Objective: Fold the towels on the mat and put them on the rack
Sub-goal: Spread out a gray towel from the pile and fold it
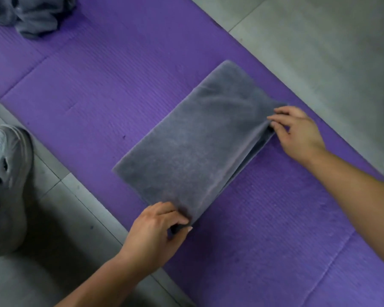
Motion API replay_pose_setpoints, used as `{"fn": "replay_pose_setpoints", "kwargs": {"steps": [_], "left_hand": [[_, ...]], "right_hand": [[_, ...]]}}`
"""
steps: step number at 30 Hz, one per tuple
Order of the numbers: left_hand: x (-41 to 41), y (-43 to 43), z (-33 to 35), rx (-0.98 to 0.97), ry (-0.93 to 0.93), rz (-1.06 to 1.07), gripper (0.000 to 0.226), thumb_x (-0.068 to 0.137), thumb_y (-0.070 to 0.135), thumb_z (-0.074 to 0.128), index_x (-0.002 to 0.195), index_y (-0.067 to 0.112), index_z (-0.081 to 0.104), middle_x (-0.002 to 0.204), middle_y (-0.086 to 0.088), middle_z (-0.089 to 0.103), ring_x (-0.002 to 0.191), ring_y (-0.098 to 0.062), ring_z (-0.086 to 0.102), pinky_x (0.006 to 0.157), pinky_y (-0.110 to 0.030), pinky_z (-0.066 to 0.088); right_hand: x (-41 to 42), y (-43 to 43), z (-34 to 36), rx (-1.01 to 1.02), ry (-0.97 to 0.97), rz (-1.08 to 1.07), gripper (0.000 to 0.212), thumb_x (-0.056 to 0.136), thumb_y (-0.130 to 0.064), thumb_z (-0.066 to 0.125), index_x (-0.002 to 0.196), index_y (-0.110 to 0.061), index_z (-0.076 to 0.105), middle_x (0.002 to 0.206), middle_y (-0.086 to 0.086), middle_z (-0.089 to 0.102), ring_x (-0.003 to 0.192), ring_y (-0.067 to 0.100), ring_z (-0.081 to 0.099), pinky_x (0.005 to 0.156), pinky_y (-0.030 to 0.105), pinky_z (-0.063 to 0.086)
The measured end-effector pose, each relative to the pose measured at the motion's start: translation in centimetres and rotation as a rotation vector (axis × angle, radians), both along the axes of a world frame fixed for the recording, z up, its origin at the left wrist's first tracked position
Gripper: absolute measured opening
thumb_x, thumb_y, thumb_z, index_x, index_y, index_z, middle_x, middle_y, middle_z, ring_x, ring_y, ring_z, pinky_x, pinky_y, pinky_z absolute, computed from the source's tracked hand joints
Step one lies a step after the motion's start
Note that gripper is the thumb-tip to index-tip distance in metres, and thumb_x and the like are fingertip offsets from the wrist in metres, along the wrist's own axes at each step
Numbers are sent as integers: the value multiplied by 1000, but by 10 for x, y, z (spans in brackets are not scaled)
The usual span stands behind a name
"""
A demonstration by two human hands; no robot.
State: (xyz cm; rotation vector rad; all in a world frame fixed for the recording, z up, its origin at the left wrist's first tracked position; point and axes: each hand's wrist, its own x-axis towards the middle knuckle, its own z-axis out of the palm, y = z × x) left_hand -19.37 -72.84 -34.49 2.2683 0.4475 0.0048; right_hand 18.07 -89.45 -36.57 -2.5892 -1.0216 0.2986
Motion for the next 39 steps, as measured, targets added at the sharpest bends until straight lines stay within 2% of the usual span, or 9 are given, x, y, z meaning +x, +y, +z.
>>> {"fn": "replay_pose_setpoints", "kwargs": {"steps": [8,13,16,19,25,30,33,35,39], "left_hand": [[-12,3,-20,172,33,-186,13,86,36,60,81,30,69,79,15,54,74,-9,54,68,-19,41],[6,14,-6,279,16,-119,34,91,51,58,70,26,66,75,11,58,72,-15,58,69,-33,44],[38,32,-3,378,44,65,38,94,49,51,109,20,71,126,-4,63,117,-27,58,104,-46,40],[64,45,-18,452,260,91,61,100,51,36,150,16,43,164,-18,26,154,-33,17,124,-59,9],[41,74,-54,587,372,-14,71,101,59,26,161,23,20,169,-16,6,157,-33,1,124,-59,4],[26,86,-56,610,339,-22,74,100,60,30,162,19,20,169,-15,7,157,-33,4,125,-54,8],[30,83,-51,564,364,-4,74,100,60,28,162,19,19,169,-15,7,157,-32,4,125,-55,9],[33,82,-46,509,371,35,72,100,59,31,161,22,23,169,-13,10,156,-32,8,124,-55,11],[46,94,-32,388,288,193,52,94,40,53,141,20,51,151,-13,45,137,-35,41,107,-52,36]], "right_hand": [[-22,-26,-27,32,-88,19,25,98,-22,63,117,-11,75,137,16,58,122,38,53,105,48,46],[-35,-11,-6,-72,-155,-75,36,96,-46,55,111,-22,77,150,4,50,151,31,20,119,54,22],[-51,30,4,-37,-156,22,47,96,-50,45,117,-18,73,155,7,44,152,33,19,118,56,25],[-75,78,-7,-52,-124,250,57,96,-51,41,138,-17,59,161,11,35,152,37,16,119,58,24],[-81,99,-32,-369,-110,257,73,96,-65,19,160,-32,7,170,0,-7,155,31,-10,122,61,-4],[-63,79,-30,-447,-83,195,75,96,-67,8,161,-32,0,168,-8,-16,154,23,-18,123,57,-8],[-64,91,-26,-440,-55,82,71,99,-64,20,160,-30,10,169,-6,-8,155,24,-11,123,56,-6],[-66,111,-20,-351,-77,-12,63,99,-54,39,154,-25,32,168,0,14,153,30,10,122,57,9],[-48,157,-11,-105,-102,241,49,95,-28,57,140,-9,54,152,10,45,127,38,48,106,51,40]]}}
